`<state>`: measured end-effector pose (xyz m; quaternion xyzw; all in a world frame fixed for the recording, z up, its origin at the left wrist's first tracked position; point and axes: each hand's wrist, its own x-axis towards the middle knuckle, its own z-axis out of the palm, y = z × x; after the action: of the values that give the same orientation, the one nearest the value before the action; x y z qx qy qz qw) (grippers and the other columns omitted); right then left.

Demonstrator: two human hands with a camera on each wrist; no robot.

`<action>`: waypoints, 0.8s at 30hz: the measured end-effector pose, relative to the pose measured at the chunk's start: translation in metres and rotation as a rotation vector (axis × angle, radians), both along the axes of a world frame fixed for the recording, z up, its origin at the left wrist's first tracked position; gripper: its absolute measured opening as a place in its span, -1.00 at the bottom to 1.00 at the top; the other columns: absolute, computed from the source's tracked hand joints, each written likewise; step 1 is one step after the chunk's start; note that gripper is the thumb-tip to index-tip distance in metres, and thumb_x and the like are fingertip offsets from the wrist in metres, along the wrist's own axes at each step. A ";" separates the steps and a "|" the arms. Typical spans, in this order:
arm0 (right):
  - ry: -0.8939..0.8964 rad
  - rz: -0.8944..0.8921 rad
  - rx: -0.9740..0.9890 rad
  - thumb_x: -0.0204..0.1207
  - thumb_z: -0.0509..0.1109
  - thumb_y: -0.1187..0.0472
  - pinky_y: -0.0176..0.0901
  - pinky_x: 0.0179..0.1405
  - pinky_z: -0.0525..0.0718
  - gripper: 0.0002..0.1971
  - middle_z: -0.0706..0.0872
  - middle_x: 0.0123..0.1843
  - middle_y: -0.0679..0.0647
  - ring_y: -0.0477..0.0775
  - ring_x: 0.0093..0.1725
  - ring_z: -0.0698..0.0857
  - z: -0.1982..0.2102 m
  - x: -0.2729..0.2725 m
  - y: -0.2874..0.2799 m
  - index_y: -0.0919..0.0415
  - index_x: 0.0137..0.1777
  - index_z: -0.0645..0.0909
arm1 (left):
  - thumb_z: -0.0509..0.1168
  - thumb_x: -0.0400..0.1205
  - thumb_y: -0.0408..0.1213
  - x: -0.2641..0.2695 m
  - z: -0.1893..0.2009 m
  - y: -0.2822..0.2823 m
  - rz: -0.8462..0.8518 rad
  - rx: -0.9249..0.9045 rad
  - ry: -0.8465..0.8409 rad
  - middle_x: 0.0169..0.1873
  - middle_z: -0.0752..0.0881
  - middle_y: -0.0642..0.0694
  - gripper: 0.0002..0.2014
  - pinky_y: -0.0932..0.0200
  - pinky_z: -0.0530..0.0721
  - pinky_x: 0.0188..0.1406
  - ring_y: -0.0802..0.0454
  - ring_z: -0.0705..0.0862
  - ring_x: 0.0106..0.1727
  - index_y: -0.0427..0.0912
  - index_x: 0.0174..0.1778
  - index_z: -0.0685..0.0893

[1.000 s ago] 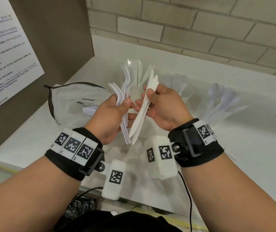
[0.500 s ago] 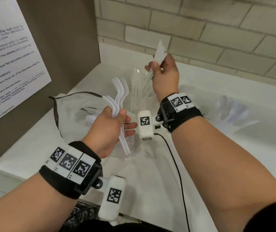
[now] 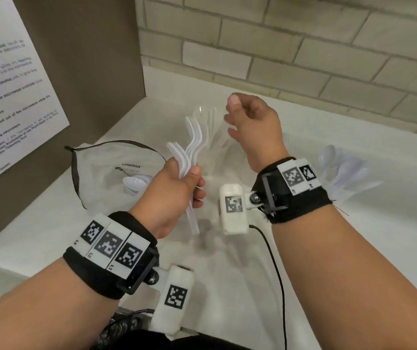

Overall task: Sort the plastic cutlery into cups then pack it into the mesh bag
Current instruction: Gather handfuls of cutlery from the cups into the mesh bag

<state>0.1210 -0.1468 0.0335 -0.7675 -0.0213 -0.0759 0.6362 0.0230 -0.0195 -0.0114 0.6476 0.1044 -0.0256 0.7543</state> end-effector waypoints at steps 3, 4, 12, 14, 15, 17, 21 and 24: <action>0.242 0.248 0.085 0.50 0.45 -0.05 0.00 0.00 0.77 -0.53 0.72 0.11 0.15 0.10 0.00 0.74 0.005 -0.027 -0.005 0.05 0.36 0.50 | 0.16 0.73 -0.28 0.000 0.000 -0.010 -0.066 0.139 -0.063 -0.24 0.63 -0.06 -0.89 0.08 0.66 -0.21 0.13 0.60 -0.41 -0.14 0.14 0.50; 0.289 0.310 0.131 0.52 0.45 0.06 0.01 -0.01 0.77 -0.54 0.71 0.12 0.22 0.13 -0.01 0.74 0.004 -0.033 -0.008 0.07 0.39 0.46 | 0.16 0.73 -0.28 -0.001 0.000 -0.014 -0.102 0.180 -0.089 -0.23 0.65 -0.05 -0.85 0.09 0.66 -0.22 0.16 0.61 -0.42 -0.12 0.20 0.50; 0.303 0.414 0.458 0.70 0.11 0.42 0.06 -0.01 0.77 -0.78 0.71 -0.07 0.28 0.22 -0.13 0.78 -0.006 -0.049 -0.040 0.35 0.26 0.49 | 0.06 0.77 -0.23 -0.006 -0.004 -0.036 -0.223 -0.071 -0.039 -0.08 0.80 -0.15 -0.75 0.13 0.74 -0.20 -0.05 0.82 -0.16 -0.08 0.29 0.56; 0.281 0.384 0.503 0.70 0.11 0.42 0.09 -0.03 0.77 -0.79 0.69 -0.10 0.27 0.20 -0.18 0.79 -0.006 -0.050 -0.048 0.33 0.23 0.51 | 0.06 0.77 -0.24 -0.005 -0.005 -0.037 -0.216 -0.124 -0.005 0.00 0.82 -0.17 -0.74 0.08 0.77 -0.03 -0.09 0.82 -0.02 -0.17 0.23 0.61; 0.264 0.360 0.518 0.70 0.11 0.40 0.10 -0.07 0.77 -0.79 0.67 -0.13 0.25 0.17 -0.24 0.77 -0.004 -0.051 -0.052 0.30 0.23 0.52 | 0.06 0.77 -0.25 -0.005 -0.006 -0.038 -0.209 -0.130 0.006 0.02 0.81 -0.17 -0.74 0.07 0.75 0.04 -0.08 0.82 0.00 -0.23 0.20 0.63; 0.237 0.318 0.518 0.71 0.10 0.36 0.07 -0.20 0.77 -0.79 0.62 -0.19 0.18 0.08 -0.37 0.67 -0.002 -0.051 -0.059 0.21 0.22 0.52 | 0.09 0.77 -0.25 -0.003 -0.008 -0.040 -0.159 -0.085 0.008 0.01 0.77 -0.15 -0.75 0.03 0.72 0.09 -0.03 0.79 -0.03 -0.29 0.12 0.62; 0.265 0.300 0.368 0.69 0.12 0.38 -0.07 -0.29 0.64 -0.77 0.57 -0.25 0.07 -0.03 -0.41 0.54 -0.006 -0.054 -0.063 0.15 0.19 0.54 | 0.14 0.74 -0.15 -0.002 -0.011 -0.047 -0.077 0.148 -0.016 -0.23 0.58 -0.09 -0.79 -0.09 0.76 -0.01 0.07 0.63 -0.35 -0.23 0.06 0.55; 0.313 0.328 0.346 0.69 0.13 0.40 -0.03 -0.22 0.62 -0.79 0.57 -0.24 0.08 -0.02 -0.37 0.54 -0.017 -0.059 -0.056 0.18 0.09 0.57 | 0.19 0.70 -0.07 -0.003 -0.009 -0.049 -0.135 0.391 -0.048 -0.24 0.58 -0.08 -0.75 -0.11 0.69 -0.12 0.03 0.54 -0.35 -0.16 0.14 0.51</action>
<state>0.0617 -0.2025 0.0167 -0.6360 -0.0335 0.1452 0.7572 0.0203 -0.0689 -0.0205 0.7875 0.0459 -0.0400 0.6133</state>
